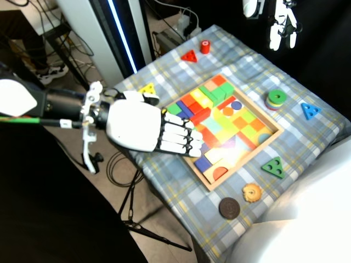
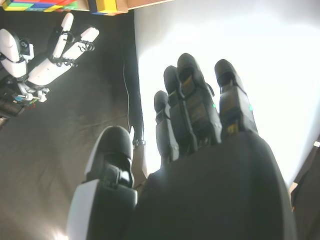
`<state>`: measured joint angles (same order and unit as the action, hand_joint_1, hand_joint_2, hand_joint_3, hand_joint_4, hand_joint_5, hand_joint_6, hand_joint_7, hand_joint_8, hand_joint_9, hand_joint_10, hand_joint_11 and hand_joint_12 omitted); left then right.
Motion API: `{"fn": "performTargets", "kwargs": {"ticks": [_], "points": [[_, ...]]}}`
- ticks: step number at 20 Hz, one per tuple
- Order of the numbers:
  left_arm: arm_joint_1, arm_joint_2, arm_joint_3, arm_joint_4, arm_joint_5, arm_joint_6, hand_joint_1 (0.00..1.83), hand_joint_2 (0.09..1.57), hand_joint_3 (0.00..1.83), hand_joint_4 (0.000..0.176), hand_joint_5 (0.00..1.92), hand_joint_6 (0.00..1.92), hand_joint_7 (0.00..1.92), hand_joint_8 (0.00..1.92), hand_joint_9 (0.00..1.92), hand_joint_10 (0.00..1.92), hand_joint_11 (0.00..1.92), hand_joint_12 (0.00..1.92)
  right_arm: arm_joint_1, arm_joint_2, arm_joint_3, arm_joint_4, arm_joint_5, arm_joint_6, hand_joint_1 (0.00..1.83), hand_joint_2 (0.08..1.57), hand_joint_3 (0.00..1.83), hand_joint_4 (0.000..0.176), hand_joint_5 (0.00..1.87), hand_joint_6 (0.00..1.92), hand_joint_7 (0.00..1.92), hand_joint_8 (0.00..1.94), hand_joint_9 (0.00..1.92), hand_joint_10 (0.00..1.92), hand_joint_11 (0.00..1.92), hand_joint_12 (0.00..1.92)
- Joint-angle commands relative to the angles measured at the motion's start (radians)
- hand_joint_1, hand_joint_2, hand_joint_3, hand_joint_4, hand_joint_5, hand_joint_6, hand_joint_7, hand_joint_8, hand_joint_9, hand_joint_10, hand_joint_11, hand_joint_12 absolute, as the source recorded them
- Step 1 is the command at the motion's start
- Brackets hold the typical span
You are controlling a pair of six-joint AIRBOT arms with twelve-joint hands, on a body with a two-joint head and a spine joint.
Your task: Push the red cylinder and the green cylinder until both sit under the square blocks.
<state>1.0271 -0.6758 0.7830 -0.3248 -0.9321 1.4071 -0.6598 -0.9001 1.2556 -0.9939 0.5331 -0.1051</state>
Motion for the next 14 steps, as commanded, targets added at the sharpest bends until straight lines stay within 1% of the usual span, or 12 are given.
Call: {"fn": "performTargets", "kwargs": {"ticks": [1,3,5,6,7,8,9,10,11,12,13,14], "points": [[-0.005,-0.003,0.003,0.003,-0.118,-0.012,0.2,1.43,0.0,0.129,0.39,0.0,0.53,0.0,0.53,0.0,0.0,0.34,0.008,0.015,-0.007,0.066,0.107,0.003,0.0,1.06,0.01,0.176,0.28,0.0,0.0,0.0,0.0,0.0,0.0,0.0],[-0.003,-0.003,0.003,0.002,-0.118,-0.014,0.19,1.43,0.0,0.137,0.38,0.0,0.52,0.0,0.53,0.0,0.0,0.34,0.008,0.045,-0.026,0.12,0.154,-0.016,0.0,1.08,0.01,0.176,0.27,0.0,0.0,0.0,0.0,0.0,0.0,0.0],[-0.003,-0.003,0.003,0.001,-0.126,-0.021,0.18,1.43,0.0,0.141,0.38,0.0,0.52,0.0,0.53,0.0,0.0,0.37,0.007,0.085,-0.064,0.253,0.211,-0.121,0.0,1.09,0.01,0.176,0.22,0.0,0.0,0.0,0.0,0.0,0.0,0.0],[-0.002,-0.003,0.003,0.001,-0.136,-0.028,0.18,1.43,0.0,0.14,0.39,0.0,0.53,0.0,0.53,0.0,0.0,0.37,0.004,0.096,-0.075,0.306,0.24,-0.157,0.0,1.06,0.0,0.176,0.2,0.0,0.0,0.0,0.0,0.0,0.0,0.0],[0.003,-0.003,0.003,0.003,-0.163,-0.056,0.17,1.43,0.0,0.135,0.39,0.0,0.52,0.0,0.52,0.0,0.0,0.36,-0.01,0.108,-0.087,0.391,0.295,-0.2,0.0,1.09,0.01,0.162,0.19,0.0,0.0,0.0,0.0,0.0,0.0,0.0],[0.01,-0.003,0.002,0.012,-0.208,-0.089,0.12,1.43,0.0,0.128,0.41,0.01,0.52,0.0,0.48,0.0,0.0,0.34,-0.029,0.111,-0.092,0.458,0.354,-0.21,0.0,1.1,0.02,0.168,0.2,0.0,0.0,0.0,0.0,0.0,0.0,0.0],[0.018,-0.003,0.006,0.022,-0.267,-0.136,0.1,1.44,0.01,0.126,0.43,0.01,0.52,0.0,0.47,0.0,0.0,0.28,-0.059,0.111,-0.102,0.548,0.425,-0.264,0.0,1.12,0.02,0.174,0.19,0.0,0.0,0.0,0.0,0.0,0.0,0.0],[0.019,-0.003,0.012,0.033,-0.3,-0.171,0.02,1.44,0.01,0.109,0.45,0.01,0.51,0.0,0.5,0.01,0.03,0.28,-0.081,0.111,-0.113,0.605,0.471,-0.303,0.0,1.11,0.02,0.174,0.17,0.0,0.0,0.0,0.0,0.0,0.0,0.0],[0.019,-0.004,0.025,0.054,-0.357,-0.24,0.04,1.46,0.0,0.079,0.48,0.0,0.53,0.0,0.53,0.0,0.0,0.37,-0.119,0.107,-0.128,0.695,0.557,-0.357,0.0,1.11,0.01,0.17,0.16,0.0,0.0,0.0,0.0,0.0,0.0,0.0],[0.02,-0.007,0.036,0.069,-0.394,-0.293,0.13,1.47,0.0,0.055,0.49,0.0,0.56,0.01,0.57,0.01,0.0,0.4,-0.146,0.099,-0.134,0.745,0.614,-0.375,0.0,1.12,0.02,0.164,0.16,0.0,0.02,0.01,0.0,0.0,0.0,0.0],[0.02,-0.01,0.048,0.086,-0.431,-0.354,0.1,1.47,0.0,0.044,0.48,0.0,0.56,0.0,0.56,0.0,0.0,0.6,-0.185,0.088,-0.139,0.803,0.688,-0.388,0.0,1.22,0.02,0.134,0.15,0.0,0.0,0.0,0.0,0.0,0.0,0.0],[0.02,-0.013,0.057,0.104,-0.458,-0.405,0.07,1.48,0.0,0.008,0.45,0.0,0.56,0.0,0.53,0.0,0.0,0.79,-0.212,0.083,-0.147,0.85,0.749,-0.398,0.0,1.34,0.02,0.118,0.16,0.0,0.02,0.0,0.0,0.0,0.0,0.0]]}}
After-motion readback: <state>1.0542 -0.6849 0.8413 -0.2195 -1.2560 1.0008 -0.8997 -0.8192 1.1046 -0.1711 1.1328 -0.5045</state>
